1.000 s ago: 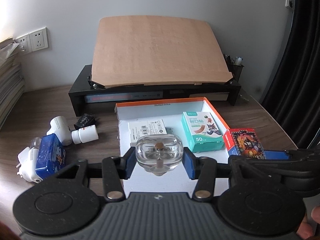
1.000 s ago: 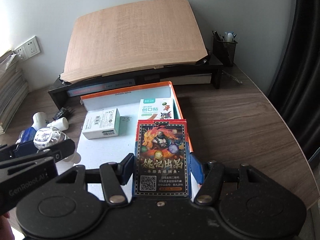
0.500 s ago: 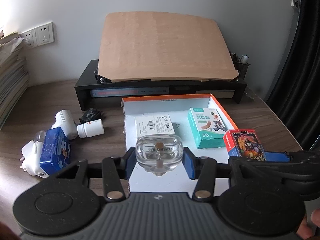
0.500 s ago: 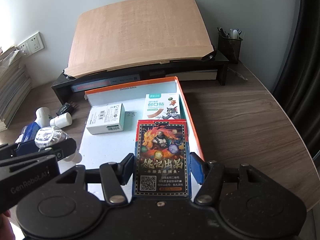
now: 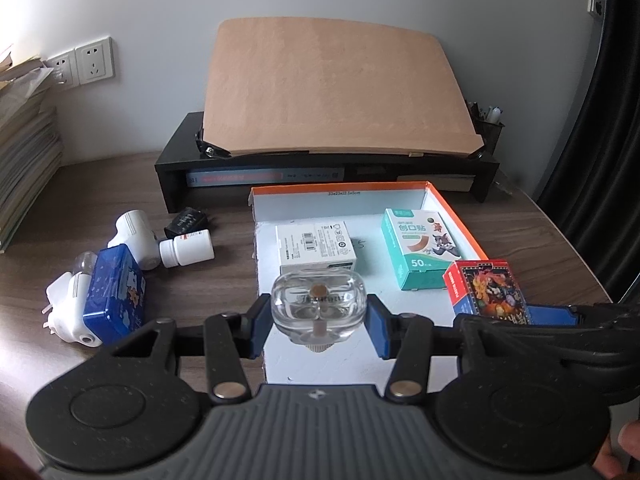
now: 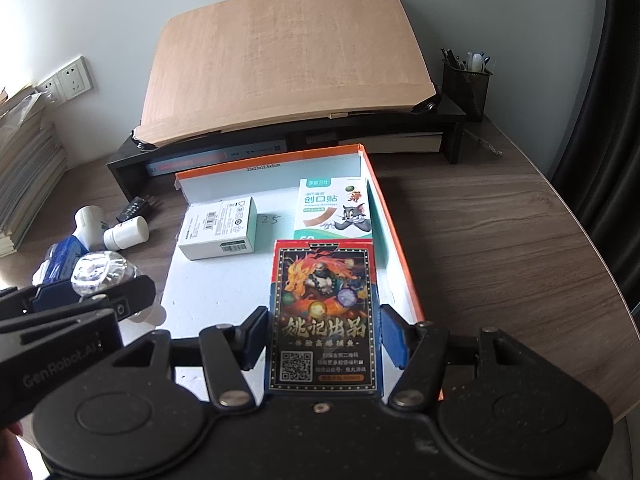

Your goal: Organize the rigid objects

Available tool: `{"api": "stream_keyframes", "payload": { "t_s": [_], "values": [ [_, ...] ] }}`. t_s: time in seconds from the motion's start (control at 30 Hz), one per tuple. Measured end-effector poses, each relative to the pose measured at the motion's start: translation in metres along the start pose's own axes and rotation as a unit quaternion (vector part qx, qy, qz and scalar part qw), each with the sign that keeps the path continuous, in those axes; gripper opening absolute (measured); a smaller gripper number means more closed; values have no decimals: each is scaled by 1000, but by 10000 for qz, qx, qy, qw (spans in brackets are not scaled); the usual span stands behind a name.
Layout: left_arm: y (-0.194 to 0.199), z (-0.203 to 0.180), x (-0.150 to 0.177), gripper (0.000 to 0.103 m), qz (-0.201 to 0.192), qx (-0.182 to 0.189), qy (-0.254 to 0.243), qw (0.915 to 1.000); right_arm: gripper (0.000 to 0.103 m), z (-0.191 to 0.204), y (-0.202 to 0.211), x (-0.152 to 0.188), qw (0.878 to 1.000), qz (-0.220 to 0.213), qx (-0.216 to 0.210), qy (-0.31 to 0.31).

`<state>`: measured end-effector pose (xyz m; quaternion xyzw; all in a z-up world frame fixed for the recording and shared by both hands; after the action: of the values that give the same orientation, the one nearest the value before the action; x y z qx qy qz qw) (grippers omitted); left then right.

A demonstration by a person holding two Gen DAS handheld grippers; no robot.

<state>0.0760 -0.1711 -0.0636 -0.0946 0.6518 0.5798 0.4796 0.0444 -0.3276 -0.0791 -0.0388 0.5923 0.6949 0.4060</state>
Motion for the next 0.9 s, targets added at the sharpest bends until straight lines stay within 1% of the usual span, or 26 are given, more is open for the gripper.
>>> {"api": "stream_keyframes", "payload": {
  "t_s": [0.9],
  "values": [
    [-2,8,4,50,54,-56,83,9999,71,3,-4,2,10000,68,-23,41]
  ]
}}
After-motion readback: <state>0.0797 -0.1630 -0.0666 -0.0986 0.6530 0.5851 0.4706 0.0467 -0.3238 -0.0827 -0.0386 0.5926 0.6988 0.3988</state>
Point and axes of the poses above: each gripper's, at about its wrist camera, not at the fingertips, and y roughly against the way its jaws point, z to its left, x to its underside, the point moved 10 cm from there along -y, roughly the way its jaws point, and after that the axes turned 13 degrees about -y, right-handed, at the moved point
